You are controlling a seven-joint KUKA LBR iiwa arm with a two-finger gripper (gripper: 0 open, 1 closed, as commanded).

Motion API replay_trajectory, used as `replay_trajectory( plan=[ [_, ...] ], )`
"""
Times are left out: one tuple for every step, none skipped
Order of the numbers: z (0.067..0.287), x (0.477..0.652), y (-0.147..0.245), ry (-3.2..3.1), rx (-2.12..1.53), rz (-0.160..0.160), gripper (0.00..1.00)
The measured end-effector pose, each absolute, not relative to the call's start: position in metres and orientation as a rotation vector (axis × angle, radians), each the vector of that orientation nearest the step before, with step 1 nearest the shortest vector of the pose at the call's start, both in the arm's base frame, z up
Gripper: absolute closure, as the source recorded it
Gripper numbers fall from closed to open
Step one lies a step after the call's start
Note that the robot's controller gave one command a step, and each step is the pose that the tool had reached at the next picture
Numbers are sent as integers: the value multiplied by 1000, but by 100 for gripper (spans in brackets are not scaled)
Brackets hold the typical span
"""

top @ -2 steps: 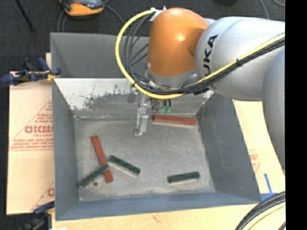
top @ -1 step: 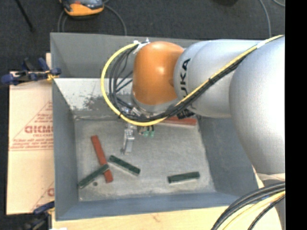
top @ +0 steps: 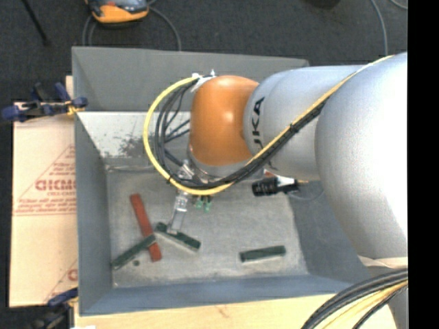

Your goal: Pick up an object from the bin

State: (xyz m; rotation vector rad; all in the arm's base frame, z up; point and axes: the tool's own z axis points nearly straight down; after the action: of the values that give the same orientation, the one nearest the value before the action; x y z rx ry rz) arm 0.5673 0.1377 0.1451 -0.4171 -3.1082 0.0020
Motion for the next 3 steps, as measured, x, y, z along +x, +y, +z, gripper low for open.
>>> replay_trajectory(
  plan=[
    [154,560,140,-3135,-261,0,0],
    [121,552,141,-3114,-438,-2,0],
    [71,538,143,-3066,-706,-1,100]
  ],
)
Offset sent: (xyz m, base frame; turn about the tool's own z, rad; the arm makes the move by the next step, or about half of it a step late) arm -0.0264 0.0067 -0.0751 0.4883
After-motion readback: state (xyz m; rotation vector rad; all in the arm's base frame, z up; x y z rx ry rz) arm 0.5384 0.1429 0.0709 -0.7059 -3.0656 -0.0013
